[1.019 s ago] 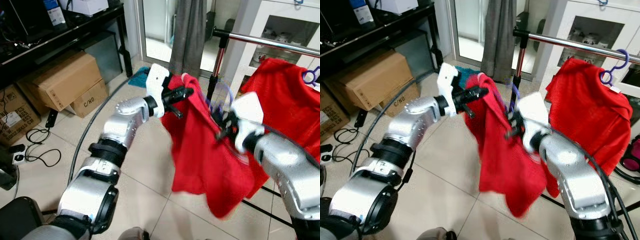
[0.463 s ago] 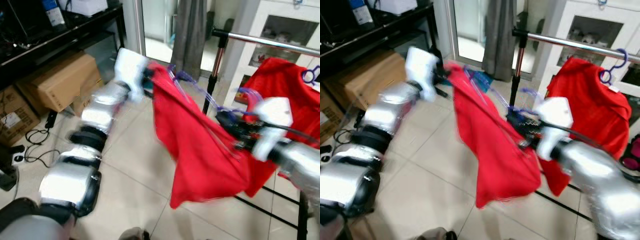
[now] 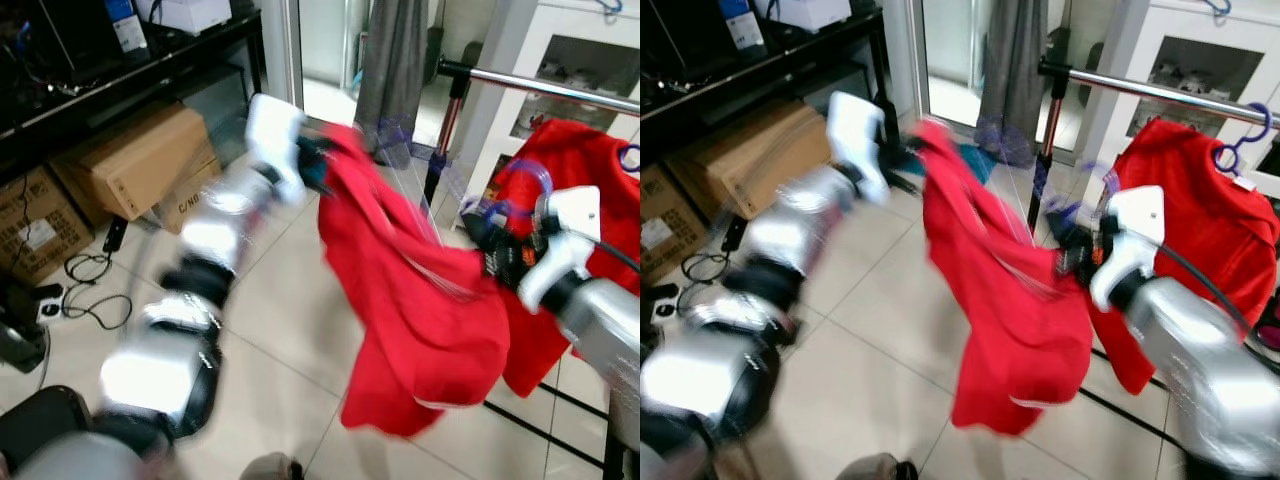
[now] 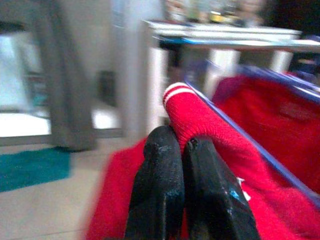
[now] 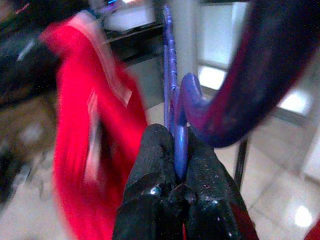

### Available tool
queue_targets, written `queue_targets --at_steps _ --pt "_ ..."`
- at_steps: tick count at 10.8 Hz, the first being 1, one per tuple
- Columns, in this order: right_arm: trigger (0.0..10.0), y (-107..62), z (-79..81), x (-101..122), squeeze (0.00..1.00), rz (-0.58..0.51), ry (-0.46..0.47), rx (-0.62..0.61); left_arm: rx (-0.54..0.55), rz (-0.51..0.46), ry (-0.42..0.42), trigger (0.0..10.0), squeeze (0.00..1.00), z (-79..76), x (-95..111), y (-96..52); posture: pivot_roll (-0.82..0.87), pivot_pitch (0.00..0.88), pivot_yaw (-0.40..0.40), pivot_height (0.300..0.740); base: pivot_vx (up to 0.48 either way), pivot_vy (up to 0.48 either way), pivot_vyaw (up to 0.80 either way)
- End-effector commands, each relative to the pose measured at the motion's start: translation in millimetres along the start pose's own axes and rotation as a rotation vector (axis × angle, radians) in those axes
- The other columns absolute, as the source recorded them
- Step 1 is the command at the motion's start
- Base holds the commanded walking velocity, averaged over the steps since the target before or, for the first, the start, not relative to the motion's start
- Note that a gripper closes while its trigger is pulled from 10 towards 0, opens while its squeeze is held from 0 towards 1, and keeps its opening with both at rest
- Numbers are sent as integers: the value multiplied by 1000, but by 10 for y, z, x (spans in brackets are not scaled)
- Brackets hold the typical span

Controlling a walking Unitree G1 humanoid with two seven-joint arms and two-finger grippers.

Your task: Hang hanger

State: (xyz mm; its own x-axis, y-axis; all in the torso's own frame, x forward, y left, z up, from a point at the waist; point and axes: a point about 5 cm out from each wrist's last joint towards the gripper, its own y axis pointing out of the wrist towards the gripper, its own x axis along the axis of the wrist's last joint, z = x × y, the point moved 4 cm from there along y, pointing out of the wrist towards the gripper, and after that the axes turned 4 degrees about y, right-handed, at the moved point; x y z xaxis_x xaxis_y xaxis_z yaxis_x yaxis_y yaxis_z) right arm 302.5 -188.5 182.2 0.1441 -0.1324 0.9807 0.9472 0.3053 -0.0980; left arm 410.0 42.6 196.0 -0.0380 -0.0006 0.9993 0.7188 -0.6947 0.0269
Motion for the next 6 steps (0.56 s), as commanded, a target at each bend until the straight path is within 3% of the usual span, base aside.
queue_targets --at_steps 1,3,4,5,6 --pt "0 38 -69 65 0 -41 28 -74 -45 11 -3 0 0 -107 -28 16 1 0 87 740 0 0 0" --pt "0 186 -162 168 0 -149 152 -219 -176 35 -39 0 0 -483 -143 79 6 0 83 740 0 0 0" --pt "0 220 -281 325 0 -258 179 -318 -263 27 -59 0 0 -702 -123 82 8 0 82 740 0 0 0" --pt "0 210 -318 463 0 -354 267 -326 -319 9 -84 0 0 -810 -82 49 8 0 82 740 0 0 0" --pt "0 173 -326 610 0 -476 460 -274 -392 -30 -127 0 0 -904 -9 -7 9 0 81 740 0 0 0"
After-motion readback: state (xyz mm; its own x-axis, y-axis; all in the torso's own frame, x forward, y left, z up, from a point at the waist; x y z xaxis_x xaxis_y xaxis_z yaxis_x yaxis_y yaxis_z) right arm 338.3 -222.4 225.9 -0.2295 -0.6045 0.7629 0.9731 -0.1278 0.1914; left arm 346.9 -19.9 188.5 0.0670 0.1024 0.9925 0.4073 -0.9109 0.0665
